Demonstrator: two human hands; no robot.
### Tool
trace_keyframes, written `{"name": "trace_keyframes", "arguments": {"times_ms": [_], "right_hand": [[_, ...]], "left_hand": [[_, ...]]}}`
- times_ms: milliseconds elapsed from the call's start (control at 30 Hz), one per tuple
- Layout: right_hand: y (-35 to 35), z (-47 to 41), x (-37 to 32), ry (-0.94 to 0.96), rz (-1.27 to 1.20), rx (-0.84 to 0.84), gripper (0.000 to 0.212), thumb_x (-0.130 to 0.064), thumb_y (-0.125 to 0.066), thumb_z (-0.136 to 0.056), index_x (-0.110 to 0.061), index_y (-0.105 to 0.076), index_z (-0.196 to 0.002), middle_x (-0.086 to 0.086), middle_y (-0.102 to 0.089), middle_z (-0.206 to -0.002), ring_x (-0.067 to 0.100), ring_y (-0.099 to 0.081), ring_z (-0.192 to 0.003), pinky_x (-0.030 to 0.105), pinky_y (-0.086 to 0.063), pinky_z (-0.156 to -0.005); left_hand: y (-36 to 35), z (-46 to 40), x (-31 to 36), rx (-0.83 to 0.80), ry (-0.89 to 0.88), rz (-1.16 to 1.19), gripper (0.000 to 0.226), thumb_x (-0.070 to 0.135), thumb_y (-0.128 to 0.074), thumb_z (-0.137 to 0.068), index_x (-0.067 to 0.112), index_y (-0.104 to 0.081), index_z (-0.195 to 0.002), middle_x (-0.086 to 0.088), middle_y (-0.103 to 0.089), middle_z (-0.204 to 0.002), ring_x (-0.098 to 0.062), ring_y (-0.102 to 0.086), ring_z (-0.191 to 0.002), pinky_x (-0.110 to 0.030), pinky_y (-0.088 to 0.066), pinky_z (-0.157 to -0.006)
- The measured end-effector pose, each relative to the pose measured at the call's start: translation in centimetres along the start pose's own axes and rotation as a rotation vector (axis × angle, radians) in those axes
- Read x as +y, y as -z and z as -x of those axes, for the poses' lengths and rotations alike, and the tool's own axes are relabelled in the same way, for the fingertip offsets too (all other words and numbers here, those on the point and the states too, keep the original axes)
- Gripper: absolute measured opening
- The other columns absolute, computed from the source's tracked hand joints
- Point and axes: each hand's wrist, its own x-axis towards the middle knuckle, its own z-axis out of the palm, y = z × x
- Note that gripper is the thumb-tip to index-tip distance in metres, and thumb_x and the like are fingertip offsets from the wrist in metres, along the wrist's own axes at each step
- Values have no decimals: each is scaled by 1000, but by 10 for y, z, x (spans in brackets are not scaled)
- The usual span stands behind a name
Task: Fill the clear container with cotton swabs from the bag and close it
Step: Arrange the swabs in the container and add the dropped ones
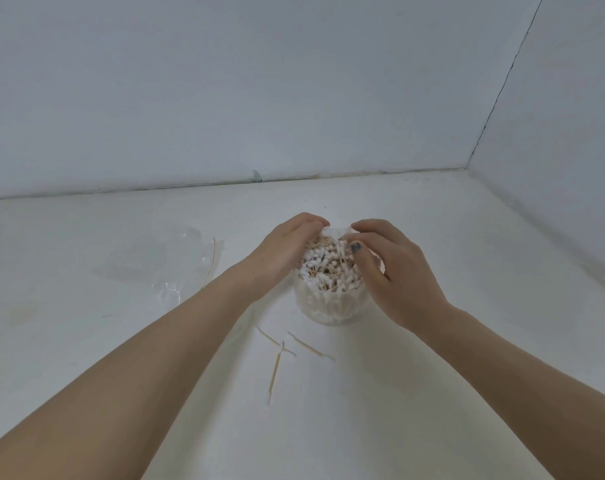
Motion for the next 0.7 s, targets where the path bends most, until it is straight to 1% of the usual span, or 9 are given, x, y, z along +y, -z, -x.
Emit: {"name": "trace_keyframes", "arguments": {"times_ms": [100, 133, 200, 267, 367, 433, 500, 600, 700], "right_hand": [[3, -2, 0, -26, 1, 18, 42, -36, -38, -101, -12, -71, -111, -3, -60, -130, 5, -56, -117, 11, -38, -98], [3, -1, 1, -25, 7, 6, 41, -34, -39, -102, -12, -71, -114, -3, -60, -131, 6, -56, -118, 13, -40, -99], [2, 3, 1, -26, 11, -32, 41, -33, -39, -102, -12, -69, -121, -4, -61, -133, 8, -57, -121, 23, -45, -103], [2, 7, 1, -39, -2, -62, 48, -38, -34, -102, -14, -67, -127, -5, -60, -136, 7, -55, -124, 29, -46, -106], [5, 5, -1, -76, -1, -78, 54, -44, -29, -102, -17, -63, -133, -6, -57, -143, 6, -50, -132, 26, -41, -110], [7, 3, -2, -87, 2, -84, 52, -41, -31, -103, -19, -54, -143, -9, -52, -147, 5, -45, -135, 21, -36, -109], [7, 3, -3, -104, 1, -131, 51, -38, -32, -104, -19, -46, -150, -9, -48, -151, 4, -41, -138, 21, -33, -111], [4, 4, -4, -155, -53, -196, 48, -35, -32, -107, -17, -47, -149, -6, -46, -154, 5, -39, -140, 24, -30, -117], [9, -2, -6, -141, -97, -155, 54, -46, -28, -103, -25, -47, -149, -10, -46, -151, 2, -41, -138, 26, -34, -114]], "left_hand": [[1, -1, -4, 20, -27, -41, 24, 41, -54, -100, 28, -70, -113, 3, -70, -119, -17, -67, -113, -38, -55, -97], [0, -1, -4, 26, -32, -57, 22, 41, -55, -100, 28, -70, -111, 2, -71, -118, -18, -68, -112, -38, -55, -96], [0, -2, -5, 36, -28, -56, 21, 41, -56, -101, 28, -70, -109, 0, -71, -117, -19, -68, -111, -39, -55, -96], [0, -4, -5, 34, -4, -23, 21, 39, -56, -102, 26, -71, -110, 0, -72, -118, -20, -69, -112, -39, -56, -97], [2, -6, -3, 17, 42, 34, 26, 30, -49, -105, 29, -74, -111, 3, -71, -123, -20, -67, -117, -43, -55, -103], [2, -6, -4, 3, 34, 41, 29, 23, -47, -105, 30, -75, -110, 4, -70, -125, -19, -66, -119, -45, -54, -105], [1, -6, -5, -8, 14, 33, 27, 21, -50, -105, 27, -76, -109, 1, -72, -121, -19, -68, -116, -44, -55, -104], [-3, -7, -2, 0, -1, 7, 16, 27, -58, -101, 24, -74, -103, -5, -74, -115, -25, -71, -111, -46, -57, -99], [-7, -10, 4, 23, -1, -38, 18, 39, -64, -88, 24, -72, -94, -9, -74, -108, -22, -70, -101, -42, -55, -91]]}}
